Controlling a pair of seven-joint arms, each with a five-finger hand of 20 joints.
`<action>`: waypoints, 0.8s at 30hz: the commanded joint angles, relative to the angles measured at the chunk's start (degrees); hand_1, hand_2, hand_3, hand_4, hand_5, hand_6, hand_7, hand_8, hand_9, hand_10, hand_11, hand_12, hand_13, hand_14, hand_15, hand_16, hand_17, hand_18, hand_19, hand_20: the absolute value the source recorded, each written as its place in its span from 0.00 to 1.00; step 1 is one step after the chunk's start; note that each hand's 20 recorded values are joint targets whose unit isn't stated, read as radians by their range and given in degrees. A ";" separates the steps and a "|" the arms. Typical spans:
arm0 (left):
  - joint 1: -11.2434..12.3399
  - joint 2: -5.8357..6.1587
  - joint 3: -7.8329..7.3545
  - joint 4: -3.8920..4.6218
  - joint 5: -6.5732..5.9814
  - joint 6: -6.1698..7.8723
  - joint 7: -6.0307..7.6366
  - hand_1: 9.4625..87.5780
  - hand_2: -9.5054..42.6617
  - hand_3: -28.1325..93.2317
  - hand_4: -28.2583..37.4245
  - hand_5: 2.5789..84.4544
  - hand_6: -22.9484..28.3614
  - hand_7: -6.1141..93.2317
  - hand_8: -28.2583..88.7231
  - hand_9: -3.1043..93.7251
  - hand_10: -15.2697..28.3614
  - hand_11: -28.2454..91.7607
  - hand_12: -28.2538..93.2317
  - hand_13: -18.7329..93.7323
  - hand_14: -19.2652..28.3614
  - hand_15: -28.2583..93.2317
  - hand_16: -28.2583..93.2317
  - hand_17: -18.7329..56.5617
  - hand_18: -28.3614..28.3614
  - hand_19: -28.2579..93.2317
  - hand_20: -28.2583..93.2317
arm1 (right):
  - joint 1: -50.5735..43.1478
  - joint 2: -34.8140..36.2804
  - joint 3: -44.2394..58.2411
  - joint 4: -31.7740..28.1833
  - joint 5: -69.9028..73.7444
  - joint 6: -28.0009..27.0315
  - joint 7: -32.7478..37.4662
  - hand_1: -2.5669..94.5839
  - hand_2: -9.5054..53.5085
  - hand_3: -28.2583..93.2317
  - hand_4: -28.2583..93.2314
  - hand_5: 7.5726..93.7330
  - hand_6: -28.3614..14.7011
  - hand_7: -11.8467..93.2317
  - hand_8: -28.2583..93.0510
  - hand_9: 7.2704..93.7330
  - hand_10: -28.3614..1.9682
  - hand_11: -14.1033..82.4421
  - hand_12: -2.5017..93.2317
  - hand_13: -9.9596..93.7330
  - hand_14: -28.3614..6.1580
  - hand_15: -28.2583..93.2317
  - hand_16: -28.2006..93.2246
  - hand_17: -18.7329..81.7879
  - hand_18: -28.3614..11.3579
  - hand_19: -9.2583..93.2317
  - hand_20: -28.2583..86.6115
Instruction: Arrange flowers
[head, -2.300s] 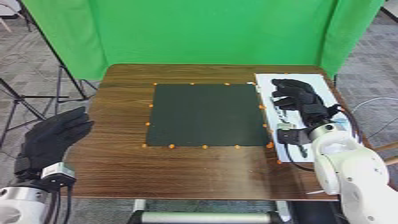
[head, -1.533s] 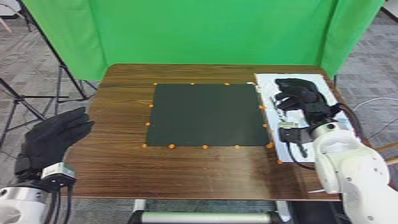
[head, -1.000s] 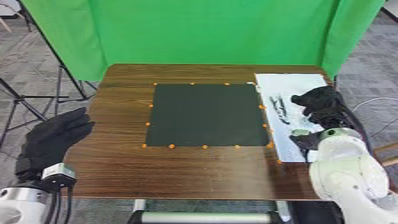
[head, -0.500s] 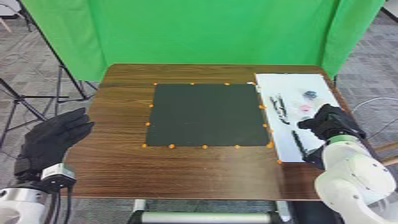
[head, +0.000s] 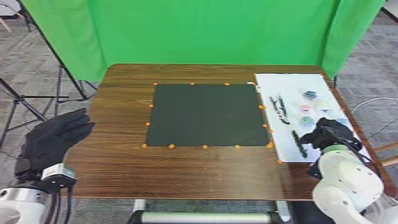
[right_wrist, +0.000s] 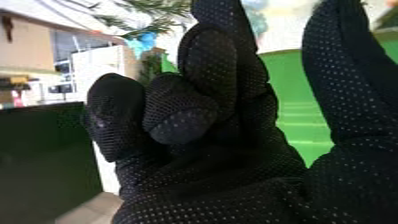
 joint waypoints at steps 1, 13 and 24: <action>0.25 -0.19 -0.26 -0.31 0.38 -0.41 -0.55 0.23 0.27 0.90 0.16 0.55 0.71 0.24 0.16 0.44 0.85 0.50 0.31 0.39 1.00 0.72 0.13 0.12 0.92 0.71 0.32 | -3.12 -0.21 2.23 -0.21 -0.12 -2.28 -1.33 0.36 0.07 0.83 0.06 0.75 0.44 0.50 0.16 0.77 0.36 0.80 0.34 0.84 0.47 0.87 0.46 0.82 0.29 1.00 0.64; -0.37 -0.53 -0.29 -0.12 0.73 -0.90 -1.80 0.23 0.27 0.90 0.16 0.56 0.71 0.24 0.16 0.44 0.85 0.50 0.31 0.39 1.00 0.72 0.13 0.12 0.92 0.71 0.32 | -6.12 1.04 -0.50 -2.29 -1.66 -0.54 0.55 0.35 0.08 0.83 0.06 0.74 0.44 0.52 0.16 0.76 0.34 0.80 0.34 0.83 0.46 0.87 0.46 0.81 0.29 1.00 0.64; -0.45 -0.64 -0.34 -0.13 0.82 -1.02 -2.03 0.23 0.27 0.90 0.16 0.56 0.71 0.24 0.16 0.44 0.85 0.50 0.31 0.39 0.99 0.72 0.13 0.12 0.92 0.71 0.32 | 1.11 0.05 -6.14 1.81 -2.82 -3.20 1.99 0.35 0.09 0.83 0.06 0.73 0.44 0.51 0.16 0.76 0.33 0.79 0.34 0.83 0.45 0.87 0.46 0.80 0.29 1.00 0.62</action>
